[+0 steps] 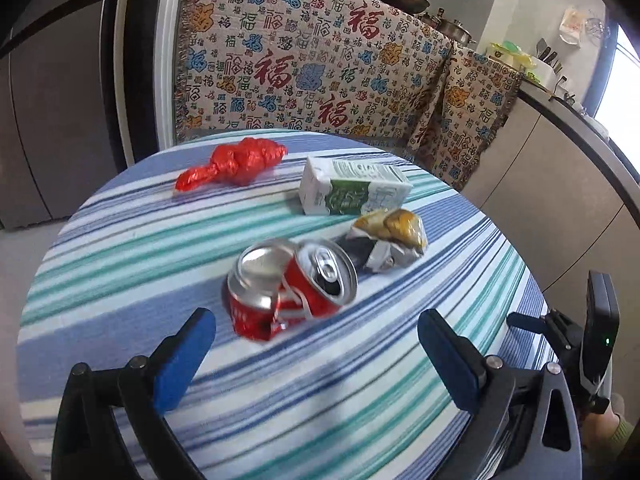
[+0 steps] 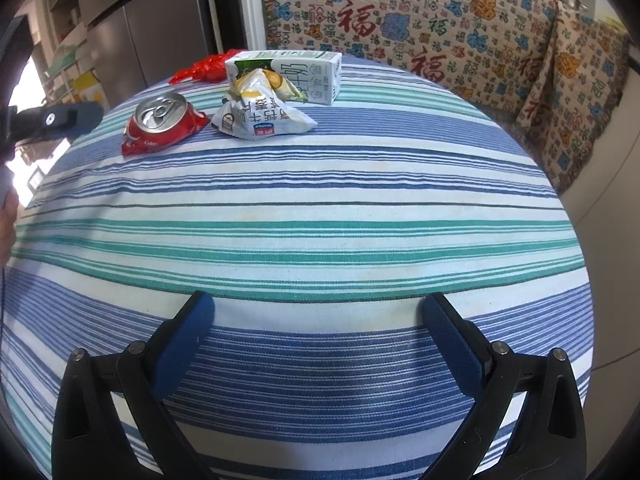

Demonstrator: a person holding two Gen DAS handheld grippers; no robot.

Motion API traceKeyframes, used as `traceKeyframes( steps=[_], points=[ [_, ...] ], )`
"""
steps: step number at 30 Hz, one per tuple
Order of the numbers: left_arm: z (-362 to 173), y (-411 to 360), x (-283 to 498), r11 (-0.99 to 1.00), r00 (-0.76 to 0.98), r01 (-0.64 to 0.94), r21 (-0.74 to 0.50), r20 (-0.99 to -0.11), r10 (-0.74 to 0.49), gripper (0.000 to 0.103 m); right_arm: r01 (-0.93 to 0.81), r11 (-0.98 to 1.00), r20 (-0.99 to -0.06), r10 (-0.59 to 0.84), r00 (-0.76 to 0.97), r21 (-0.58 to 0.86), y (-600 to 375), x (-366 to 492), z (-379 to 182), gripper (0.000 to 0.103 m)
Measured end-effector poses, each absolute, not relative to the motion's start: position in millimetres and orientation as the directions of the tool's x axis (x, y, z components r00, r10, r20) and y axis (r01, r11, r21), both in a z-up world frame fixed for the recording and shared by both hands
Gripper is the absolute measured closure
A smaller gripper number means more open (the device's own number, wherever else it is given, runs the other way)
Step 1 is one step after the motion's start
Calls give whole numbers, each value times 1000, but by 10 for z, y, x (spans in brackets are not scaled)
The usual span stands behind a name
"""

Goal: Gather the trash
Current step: 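Grasp crushed red can with left tool while right tool grasps snack wrapper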

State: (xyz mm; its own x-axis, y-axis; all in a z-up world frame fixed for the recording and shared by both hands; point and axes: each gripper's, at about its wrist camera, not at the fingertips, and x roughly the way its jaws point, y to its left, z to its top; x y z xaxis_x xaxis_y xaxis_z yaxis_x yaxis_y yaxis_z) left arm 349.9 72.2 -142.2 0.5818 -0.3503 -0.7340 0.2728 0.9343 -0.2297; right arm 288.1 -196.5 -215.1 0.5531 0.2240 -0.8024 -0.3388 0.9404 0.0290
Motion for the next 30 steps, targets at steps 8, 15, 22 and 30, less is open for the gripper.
traceKeyframes(
  steps=[8, 15, 22, 30],
  points=[
    [-1696, 811, 4089, 911, 486, 307, -274, -778, -398, 0, -338, 941, -802, 224, 554, 29, -1965, 2882, -2154, 0],
    [-1756, 872, 4036, 852, 450, 333, -404, -726, -520, 44, -337, 941, -802, 223, 555, 28, -1965, 2880, -2156, 0],
    [-1690, 920, 3693, 884, 494, 267, -384, -733, -468, 49, -337, 941, -801, 223, 555, 29, -1964, 2880, -2158, 0],
    [-1556, 1008, 3240, 934, 572, 213, -286, -739, -357, 43, -336, 942, -801, 222, 556, 28, -1961, 2882, -2161, 0]
  ],
)
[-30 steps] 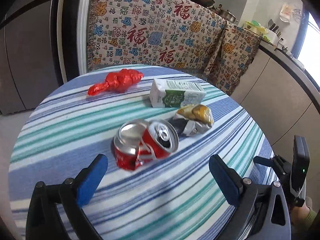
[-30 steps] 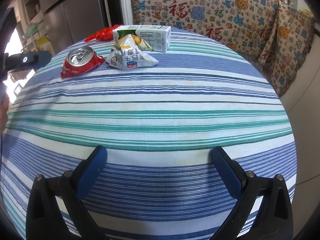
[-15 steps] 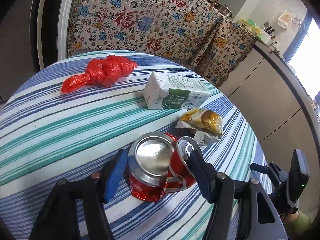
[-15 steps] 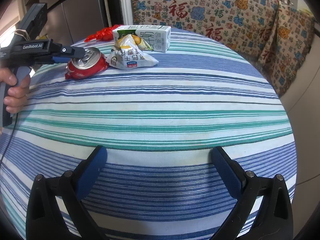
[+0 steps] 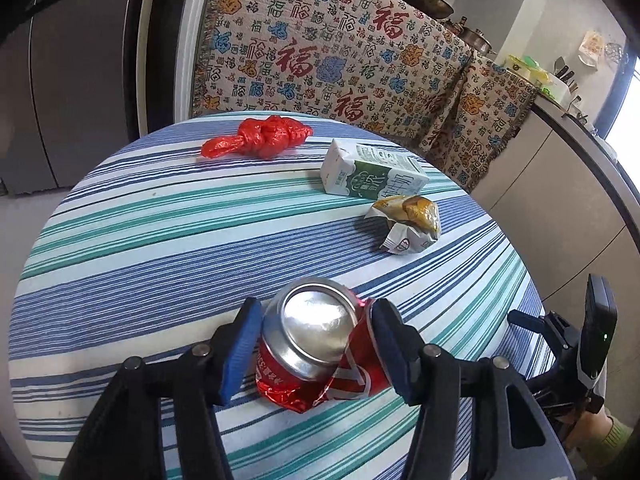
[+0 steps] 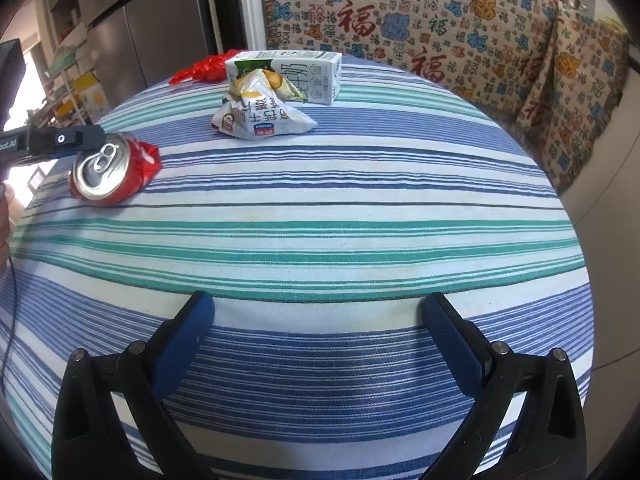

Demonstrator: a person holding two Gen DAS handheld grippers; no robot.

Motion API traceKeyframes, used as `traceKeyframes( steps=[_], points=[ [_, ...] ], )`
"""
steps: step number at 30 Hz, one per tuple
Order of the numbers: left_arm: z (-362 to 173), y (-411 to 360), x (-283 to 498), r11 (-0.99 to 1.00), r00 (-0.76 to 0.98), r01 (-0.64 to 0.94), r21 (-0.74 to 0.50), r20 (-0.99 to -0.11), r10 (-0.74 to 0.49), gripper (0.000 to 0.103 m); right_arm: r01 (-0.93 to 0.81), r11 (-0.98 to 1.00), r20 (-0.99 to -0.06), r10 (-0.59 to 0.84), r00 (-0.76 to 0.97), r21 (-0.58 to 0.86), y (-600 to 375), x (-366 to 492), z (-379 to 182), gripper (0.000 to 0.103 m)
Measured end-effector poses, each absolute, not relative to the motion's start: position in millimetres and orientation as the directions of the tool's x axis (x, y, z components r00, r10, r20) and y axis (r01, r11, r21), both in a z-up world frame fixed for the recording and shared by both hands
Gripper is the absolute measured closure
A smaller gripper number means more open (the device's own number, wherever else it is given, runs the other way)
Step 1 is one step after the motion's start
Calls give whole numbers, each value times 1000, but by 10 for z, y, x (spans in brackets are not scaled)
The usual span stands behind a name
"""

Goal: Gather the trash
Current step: 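Grasp crushed red can with left tool while right tool grasps snack wrapper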

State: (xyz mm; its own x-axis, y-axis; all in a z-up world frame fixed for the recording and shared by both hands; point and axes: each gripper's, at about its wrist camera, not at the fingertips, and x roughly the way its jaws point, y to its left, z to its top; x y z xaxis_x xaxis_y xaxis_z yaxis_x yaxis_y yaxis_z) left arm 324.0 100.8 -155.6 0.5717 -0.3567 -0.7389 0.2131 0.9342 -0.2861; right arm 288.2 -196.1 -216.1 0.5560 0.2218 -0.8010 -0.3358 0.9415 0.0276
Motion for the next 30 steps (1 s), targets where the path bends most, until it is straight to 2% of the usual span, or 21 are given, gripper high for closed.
traceKeyframes(
  steps=[2, 11, 15, 17, 18, 19, 23, 28, 29, 30],
  points=[
    [-1592, 996, 3211, 919, 549, 254, -300, -738, -392, 33, -336, 941, -801, 222, 556, 28, -1962, 2880, -2161, 0],
    [-1800, 975, 3258, 879, 466, 310, -363, -748, -473, 24, -334, 942, -800, 221, 558, 27, -1961, 2879, -2165, 0],
    [-1774, 948, 3211, 870, 463, 329, -367, -741, -487, 35, -345, 938, -803, 228, 551, 30, -1951, 2902, -2159, 0],
    [-1764, 914, 3164, 876, 472, 339, -344, -743, -475, 36, -371, 927, -810, 255, 528, 50, -1925, 2989, -2109, 6],
    [-1758, 901, 3134, 881, 481, 336, -335, -743, -466, 36, -376, 924, -811, 267, 520, 63, -1902, 3069, -2069, 14],
    [-1755, 897, 3122, 885, 487, 328, -332, -743, -459, 36, -377, 923, -810, 279, 515, 79, -1873, 3167, -2014, 16],
    [-1713, 948, 3105, 885, 505, 297, -359, -727, -465, 42, -416, 904, -782, 327, 530, 96, -1603, 3620, -1755, 16],
    [-1707, 990, 3098, 888, 511, 279, -365, -727, -459, 42, -450, 887, -798, 341, 496, 99, -1203, 4095, -1729, 18],
    [-1696, 979, 3090, 892, 516, 280, -354, -728, -451, 42, -448, 888, -803, 338, 491, 100, -1162, 4151, -1748, 27],
    [-1683, 970, 3079, 898, 522, 280, -341, -731, -440, 42, -447, 888, -817, 337, 468, 110, -1131, 4204, -1781, 75]
  ],
)
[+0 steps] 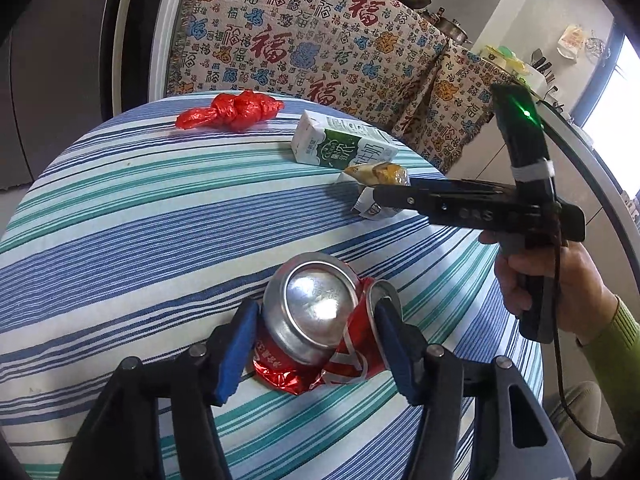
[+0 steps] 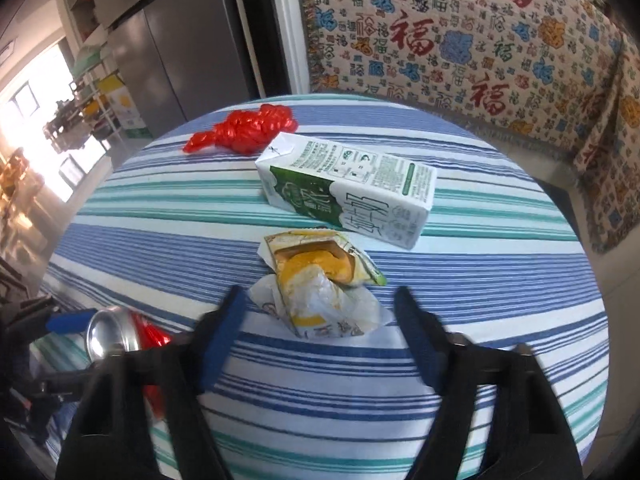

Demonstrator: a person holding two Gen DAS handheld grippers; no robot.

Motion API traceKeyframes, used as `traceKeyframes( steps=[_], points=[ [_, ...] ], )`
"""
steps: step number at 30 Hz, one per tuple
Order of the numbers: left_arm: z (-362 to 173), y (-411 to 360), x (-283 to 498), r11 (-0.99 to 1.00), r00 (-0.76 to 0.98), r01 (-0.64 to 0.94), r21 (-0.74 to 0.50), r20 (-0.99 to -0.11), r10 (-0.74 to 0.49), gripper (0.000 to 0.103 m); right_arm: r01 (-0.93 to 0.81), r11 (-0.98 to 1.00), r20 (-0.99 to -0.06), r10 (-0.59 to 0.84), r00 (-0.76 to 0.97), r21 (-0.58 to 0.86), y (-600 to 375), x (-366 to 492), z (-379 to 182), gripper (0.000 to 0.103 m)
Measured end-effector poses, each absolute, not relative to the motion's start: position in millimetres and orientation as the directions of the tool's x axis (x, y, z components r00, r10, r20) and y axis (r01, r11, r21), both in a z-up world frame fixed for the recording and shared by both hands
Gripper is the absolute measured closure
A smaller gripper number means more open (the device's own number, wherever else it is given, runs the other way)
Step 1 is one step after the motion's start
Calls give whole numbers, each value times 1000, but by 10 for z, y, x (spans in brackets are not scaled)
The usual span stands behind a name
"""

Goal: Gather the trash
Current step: 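Grasp crushed red can with left tool while right tool grasps snack wrapper, then carry red can and snack wrapper over the blue wastebasket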

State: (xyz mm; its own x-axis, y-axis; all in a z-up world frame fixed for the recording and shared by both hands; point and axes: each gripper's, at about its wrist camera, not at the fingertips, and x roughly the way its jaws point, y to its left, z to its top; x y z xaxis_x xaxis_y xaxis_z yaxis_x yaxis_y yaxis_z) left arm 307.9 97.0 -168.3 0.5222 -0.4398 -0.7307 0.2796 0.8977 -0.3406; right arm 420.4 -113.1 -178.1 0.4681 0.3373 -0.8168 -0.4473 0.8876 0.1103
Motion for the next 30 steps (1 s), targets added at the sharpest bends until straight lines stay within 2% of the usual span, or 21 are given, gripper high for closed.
traceKeyframes(
  steps=[3, 9, 17, 30],
  points=[
    [-1640, 959, 3037, 899, 533, 282, -335, -724, -438, 43, -436, 892, -803, 344, 486, 118, -1173, 4122, -1697, 85],
    [-1542, 929, 2903, 909, 576, 242, -338, -704, -415, 43, -457, 883, -760, 366, 537, 102, -1532, 3538, -1472, 85],
    [-1414, 538, 2533, 933, 627, 247, -262, -691, -360, 43, -438, 887, -768, 381, 515, 147, -2155, 2854, -1482, 85],
    [-1222, -544, 2391, 887, 582, 352, -298, -673, -457, 43, -302, 931, -748, 347, 565, 203, -3113, 2259, -1434, 85]
  ],
)
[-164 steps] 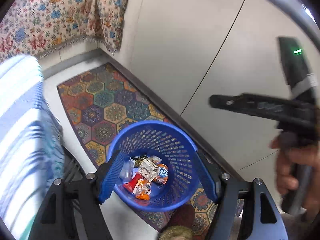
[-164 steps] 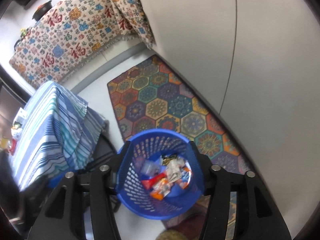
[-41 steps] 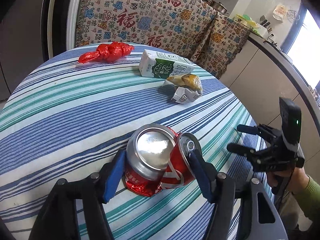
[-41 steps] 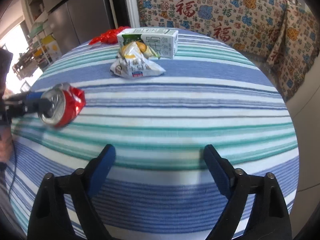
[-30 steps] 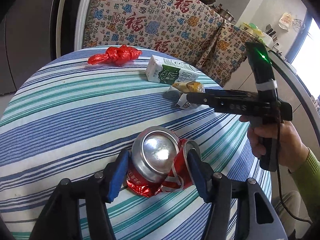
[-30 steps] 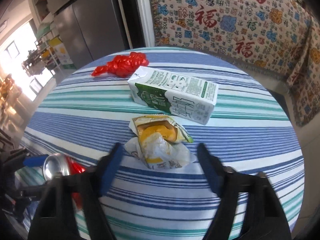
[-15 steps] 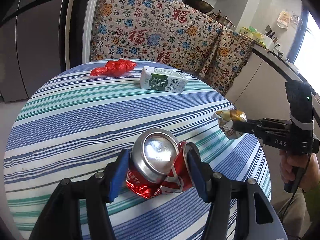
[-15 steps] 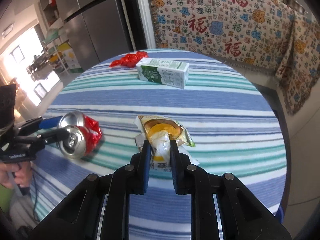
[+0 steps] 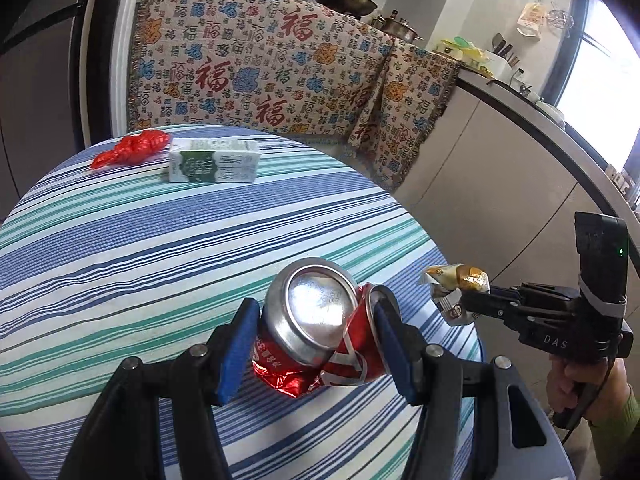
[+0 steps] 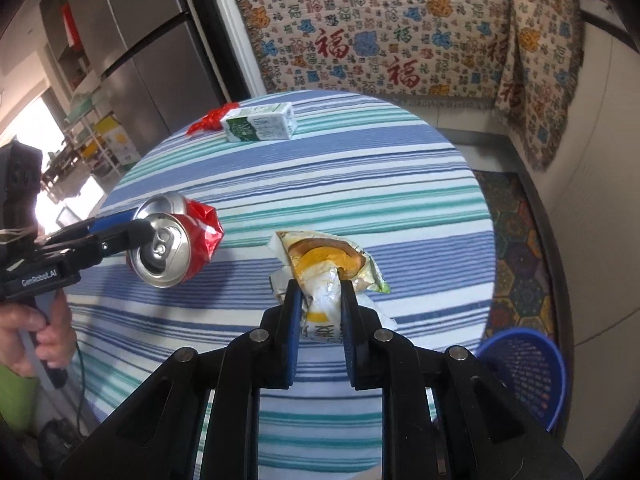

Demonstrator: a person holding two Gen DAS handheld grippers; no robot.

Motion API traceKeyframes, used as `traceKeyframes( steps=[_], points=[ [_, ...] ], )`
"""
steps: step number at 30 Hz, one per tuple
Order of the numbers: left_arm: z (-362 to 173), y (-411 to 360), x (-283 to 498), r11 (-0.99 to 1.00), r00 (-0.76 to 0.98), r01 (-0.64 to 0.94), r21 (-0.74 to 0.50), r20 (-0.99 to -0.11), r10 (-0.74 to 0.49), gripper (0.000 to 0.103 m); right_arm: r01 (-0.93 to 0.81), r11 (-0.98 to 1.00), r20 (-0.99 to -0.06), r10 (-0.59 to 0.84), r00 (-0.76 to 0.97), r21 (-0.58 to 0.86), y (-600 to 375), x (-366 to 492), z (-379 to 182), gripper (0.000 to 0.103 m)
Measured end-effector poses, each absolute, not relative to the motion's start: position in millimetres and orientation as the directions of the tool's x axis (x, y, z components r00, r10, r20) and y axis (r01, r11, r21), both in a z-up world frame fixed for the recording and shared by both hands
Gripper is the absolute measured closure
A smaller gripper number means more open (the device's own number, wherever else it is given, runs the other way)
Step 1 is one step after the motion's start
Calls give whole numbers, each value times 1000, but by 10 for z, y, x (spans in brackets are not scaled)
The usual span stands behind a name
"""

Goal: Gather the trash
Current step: 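Carry red can and snack wrapper over the blue wastebasket, then open left tool dropping red can while right tool drops snack wrapper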

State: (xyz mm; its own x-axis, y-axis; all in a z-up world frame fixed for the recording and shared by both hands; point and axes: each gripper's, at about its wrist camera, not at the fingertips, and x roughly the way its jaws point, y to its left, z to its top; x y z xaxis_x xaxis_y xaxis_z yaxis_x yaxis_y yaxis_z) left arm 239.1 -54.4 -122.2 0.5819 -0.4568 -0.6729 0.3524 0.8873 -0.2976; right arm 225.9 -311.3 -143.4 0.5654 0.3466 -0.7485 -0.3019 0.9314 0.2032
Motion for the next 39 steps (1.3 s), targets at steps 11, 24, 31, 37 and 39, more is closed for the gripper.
traceKeyframes(
  steps=[11, 24, 31, 37, 39],
  points=[
    [-1143, -1862, 2306, 811, 490, 503, -299, -675, -552, 43, -81, 970, -736, 227, 638, 229, -4419, 1924, -1359, 85],
    [-1556, -3527, 2198, 744, 376, 612, -269, -728, -573, 43, 179, 949, -800, 108, 590, 260, -5770, 1693, -1884, 85],
    [-1991, -4051, 2241, 743, 345, 621, -250, -764, -545, 43, 244, 921, -815, 118, 567, 303, -6125, 1659, -2180, 85],
    [-2280, -4278, 2264, 745, 325, 624, -235, -790, -521, 43, 259, 917, -832, 123, 541, 304, -6293, 1676, -2306, 85],
    [-2353, -4334, 2274, 745, 319, 625, -233, -795, -515, 42, 267, 911, -832, 130, 540, 316, -6338, 1671, -2327, 85]
  ],
)
